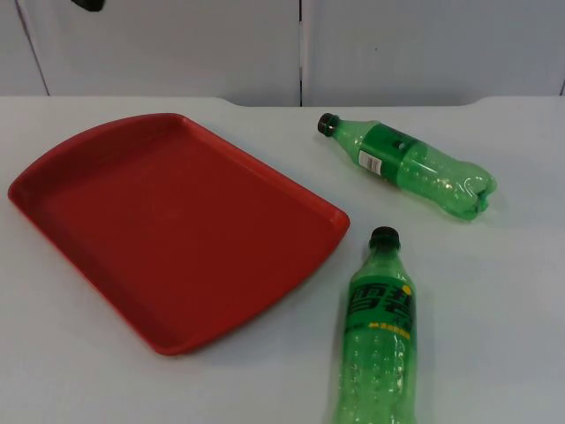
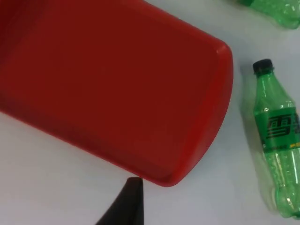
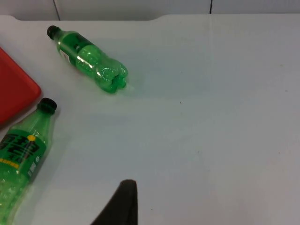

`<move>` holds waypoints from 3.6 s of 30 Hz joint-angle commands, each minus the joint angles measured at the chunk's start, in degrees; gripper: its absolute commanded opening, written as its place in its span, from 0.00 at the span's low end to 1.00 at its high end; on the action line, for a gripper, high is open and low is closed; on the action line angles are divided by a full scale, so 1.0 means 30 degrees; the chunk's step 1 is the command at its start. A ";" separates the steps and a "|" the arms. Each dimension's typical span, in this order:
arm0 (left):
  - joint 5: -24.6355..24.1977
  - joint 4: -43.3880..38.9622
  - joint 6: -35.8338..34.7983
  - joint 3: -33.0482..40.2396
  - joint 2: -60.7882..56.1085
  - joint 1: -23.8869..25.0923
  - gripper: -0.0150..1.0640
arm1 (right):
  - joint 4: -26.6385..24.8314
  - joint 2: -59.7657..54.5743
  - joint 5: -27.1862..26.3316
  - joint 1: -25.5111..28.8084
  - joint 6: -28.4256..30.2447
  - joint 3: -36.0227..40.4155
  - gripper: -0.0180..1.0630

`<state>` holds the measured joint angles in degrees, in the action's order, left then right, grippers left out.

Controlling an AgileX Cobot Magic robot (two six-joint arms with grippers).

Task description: Place the bottle upright on the tray.

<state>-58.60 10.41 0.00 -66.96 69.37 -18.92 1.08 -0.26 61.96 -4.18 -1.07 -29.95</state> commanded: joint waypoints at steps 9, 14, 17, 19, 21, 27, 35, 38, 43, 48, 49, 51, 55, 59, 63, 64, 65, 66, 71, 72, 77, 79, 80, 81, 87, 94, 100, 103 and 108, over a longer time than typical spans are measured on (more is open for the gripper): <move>0.1470 -0.1908 -0.3155 -0.0120 0.1990 -0.3292 0.99 | -0.0032 0.0088 -0.0065 0.0134 0.0206 0.0134 0.98; 0.2101 -0.2610 -0.4446 -0.0120 0.3343 -0.5018 0.99 | -0.0032 0.0088 -0.0065 0.0134 0.0206 0.0134 0.98; 0.2607 -0.2694 -0.4938 -0.0120 0.4036 -0.5765 0.99 | -0.0032 0.0088 -0.0065 0.0134 0.0206 0.0134 0.98; 0.3045 -0.2694 -0.5348 -0.0120 0.4581 -0.6243 0.99 | -0.0032 0.0088 -0.0065 0.0134 0.0206 0.0134 0.98; 0.3180 -0.2694 -0.5526 -0.0120 0.4823 -0.6431 0.99 | -0.0032 0.0088 -0.0065 0.0134 0.0206 0.0134 0.98; 0.3831 -0.2836 -0.6322 -0.0120 0.6067 -0.7238 0.99 | -0.0032 0.0088 -0.0065 0.0134 0.0206 0.0134 0.98; 0.4025 -0.3106 -0.7469 -0.1028 0.7951 -0.8042 0.99 | -0.0032 0.0088 -0.0065 0.0134 0.0206 0.0134 0.98; 0.3982 -0.3661 -0.8144 -0.1479 0.8611 -0.8536 0.99 | -0.0032 0.0088 -0.0065 0.0134 0.0206 0.0134 0.98; 0.4293 -0.4000 -0.9112 -0.2055 1.0113 -0.9457 0.99 | -0.0032 0.0088 -0.0065 0.0134 0.0206 0.0134 0.98; 0.4947 -0.4048 -0.9814 -0.2306 1.1629 -1.0150 0.99 | -0.0032 0.0088 -0.0065 0.0134 0.0206 0.0134 0.98; 0.4947 -0.4048 -0.9900 -0.2478 1.1957 -1.0192 0.99 | -0.0032 0.0088 -0.0065 0.0134 0.0206 0.0134 0.98; 0.4775 -0.4048 -1.0003 -0.2975 1.2668 -1.0265 0.99 | -0.0032 0.0088 -0.0065 0.0134 0.0206 0.0134 0.98; 0.4839 -0.3902 -1.0147 -0.3676 1.3543 -1.0265 0.99 | -0.0032 0.0088 -0.0065 0.0134 0.0206 0.0134 0.98; 0.5094 -0.3830 -1.0471 -0.4076 1.4138 -1.0265 0.99 | -0.0032 0.0088 -0.0065 0.0134 0.0206 0.0134 0.98; 0.5720 -0.3469 -1.0844 -0.4123 1.4473 -1.0265 0.99 | -0.0032 0.0088 -0.0065 0.0134 0.0206 0.0134 0.98; 0.5794 -0.3622 -1.1292 -0.4123 1.4649 -1.0265 0.99 | -0.0032 0.0088 -0.0065 0.0134 0.0206 0.0134 0.98; 0.5794 -0.3687 -1.1430 -0.4123 1.4745 -1.0265 0.99 | -0.0032 0.0088 -0.0065 0.0134 0.0206 0.0134 0.98; 0.5794 -0.3687 -1.1430 -0.4123 1.4745 -1.0265 0.99 | -0.0032 0.0088 -0.0065 0.0134 0.0206 0.0134 0.98; 0.6132 -0.3767 -1.2388 -0.4163 1.5352 -1.0265 0.99 | -0.0032 0.0088 -0.0065 0.0134 0.0206 0.0134 0.98; 0.6060 -0.3835 -1.2527 -0.4465 1.5582 -1.0265 0.99 | -0.0032 0.0088 -0.0065 0.0134 0.0206 0.0134 0.98; 0.4845 -0.4471 -1.2683 -0.5914 1.6611 -1.0265 0.99 | -0.0032 0.0088 -0.0065 0.0134 0.0206 0.0134 0.98; 0.4269 -0.4933 -1.3155 -0.6357 1.7151 -1.0265 0.99 | -0.0032 0.0088 -0.0065 0.0134 0.0206 0.0134 0.98; 0.4269 -0.4933 -1.3155 -0.6357 1.7151 -1.0265 0.99 | -0.0032 0.0088 -0.0065 0.0134 0.0206 0.0134 0.98; 0.4233 -0.4939 -1.3209 -0.6481 1.7368 -1.0265 0.99 | -0.0032 0.0088 -0.0065 0.0134 0.0206 0.0134 0.98; 0.4321 -0.4818 -1.3792 -0.7025 1.8501 -1.0265 0.99 | -0.0032 0.0088 -0.0065 0.0134 0.0206 0.0134 0.98; 0.4633 -0.5074 -1.4147 -0.7667 1.9539 -1.0265 0.99 | -0.0032 0.0088 -0.0065 0.0134 0.0206 0.0134 0.98; 0.4677 -0.5425 -1.4147 -0.7868 2.0380 -1.0265 0.99 | -0.0032 0.0088 -0.0065 0.0134 0.0206 0.0134 0.98; 0.4778 -0.5474 -1.4147 -0.7868 2.0563 -1.0265 0.99 | -0.0032 0.0088 -0.0065 0.0134 0.0206 0.0134 0.98; 0.4811 -0.5593 -1.4147 -0.8076 2.1036 -1.0265 0.99 | -0.0032 0.0088 -0.0065 0.0134 0.0206 0.0134 0.98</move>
<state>-44.42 -5.79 -42.01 -90.78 132.44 -49.25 1.08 -0.26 61.96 -4.18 -1.07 -29.95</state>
